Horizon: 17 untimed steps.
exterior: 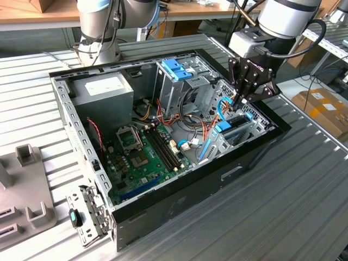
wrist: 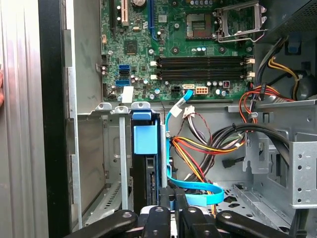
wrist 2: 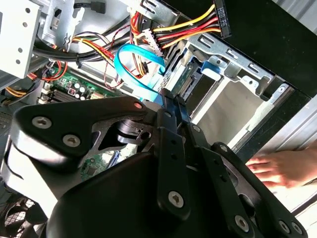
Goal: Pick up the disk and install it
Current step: 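Insert the first disk wire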
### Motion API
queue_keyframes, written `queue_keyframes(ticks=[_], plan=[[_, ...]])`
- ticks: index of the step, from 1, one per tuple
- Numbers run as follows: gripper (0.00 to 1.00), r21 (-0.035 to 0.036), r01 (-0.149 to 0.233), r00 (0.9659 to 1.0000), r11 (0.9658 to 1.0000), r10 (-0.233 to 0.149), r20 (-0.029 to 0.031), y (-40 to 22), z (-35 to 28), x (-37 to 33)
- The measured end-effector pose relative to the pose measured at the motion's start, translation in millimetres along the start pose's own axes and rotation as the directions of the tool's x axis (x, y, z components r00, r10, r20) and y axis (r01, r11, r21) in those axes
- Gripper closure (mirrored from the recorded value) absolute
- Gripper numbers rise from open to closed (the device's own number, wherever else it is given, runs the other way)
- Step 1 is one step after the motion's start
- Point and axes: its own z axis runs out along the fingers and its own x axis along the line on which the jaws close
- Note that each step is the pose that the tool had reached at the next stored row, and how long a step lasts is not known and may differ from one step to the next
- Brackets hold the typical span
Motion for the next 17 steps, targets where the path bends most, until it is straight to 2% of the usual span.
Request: queue_keyframes(ticks=[2,6,11,12,14,16,17], plan=[[0.84,0.0001,0.001,1.0,1.0,-0.001,0.0004,0.0,0.2,0.5],[0.84,0.0115,0.025,0.9997,0.9996,-0.025,0.0015,0.8,1.3,7.9],[0.84,0.0276,0.049,0.9988,0.9984,-0.049,0.0019,2.3,3.2,11.6],[0.84,0.0336,0.051,0.9987,0.9982,-0.051,0.0019,4.9,3.5,13.0],[0.84,0.0412,0.052,0.9986,0.9978,-0.052,0.0017,9.6,3.9,15.0],[0.84,0.0451,0.054,0.9985,0.9975,-0.054,0.0019,11.9,4.2,16.2],[0.84,0.049,0.057,0.9984,0.9972,-0.057,0.004,13.5,4.8,17.0]])
